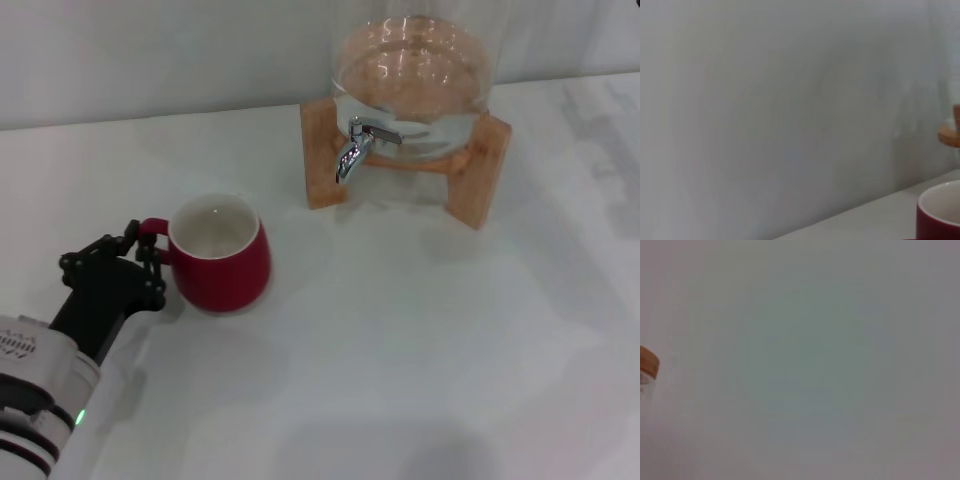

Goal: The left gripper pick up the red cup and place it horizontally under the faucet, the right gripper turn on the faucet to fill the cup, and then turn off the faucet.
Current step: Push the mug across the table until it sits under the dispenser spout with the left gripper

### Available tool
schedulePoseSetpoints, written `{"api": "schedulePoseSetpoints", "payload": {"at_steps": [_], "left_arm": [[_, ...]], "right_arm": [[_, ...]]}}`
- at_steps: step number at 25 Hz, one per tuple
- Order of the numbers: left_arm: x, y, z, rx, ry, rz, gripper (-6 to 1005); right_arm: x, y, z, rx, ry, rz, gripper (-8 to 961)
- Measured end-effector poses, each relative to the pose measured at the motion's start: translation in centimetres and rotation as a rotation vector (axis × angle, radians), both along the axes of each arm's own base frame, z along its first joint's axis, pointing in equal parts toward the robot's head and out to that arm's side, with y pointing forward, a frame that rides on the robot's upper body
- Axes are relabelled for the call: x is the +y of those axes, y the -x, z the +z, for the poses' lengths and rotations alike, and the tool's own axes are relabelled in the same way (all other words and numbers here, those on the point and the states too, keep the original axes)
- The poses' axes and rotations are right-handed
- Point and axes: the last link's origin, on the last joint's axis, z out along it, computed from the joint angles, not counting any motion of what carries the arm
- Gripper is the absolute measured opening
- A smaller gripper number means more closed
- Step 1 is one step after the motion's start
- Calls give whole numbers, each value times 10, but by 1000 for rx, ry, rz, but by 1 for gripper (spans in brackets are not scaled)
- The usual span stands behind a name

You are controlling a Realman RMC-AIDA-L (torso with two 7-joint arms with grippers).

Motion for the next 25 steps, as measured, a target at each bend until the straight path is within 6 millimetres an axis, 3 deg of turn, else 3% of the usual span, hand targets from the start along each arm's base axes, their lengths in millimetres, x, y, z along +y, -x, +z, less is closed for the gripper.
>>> {"api": "schedulePoseSetpoints", "payload": {"at_steps": [25], "left_arm": [[31,-48,-30,37,201,-81,112]], "right_arm": [[-8,7,-15,-7,46,68,632]]}}
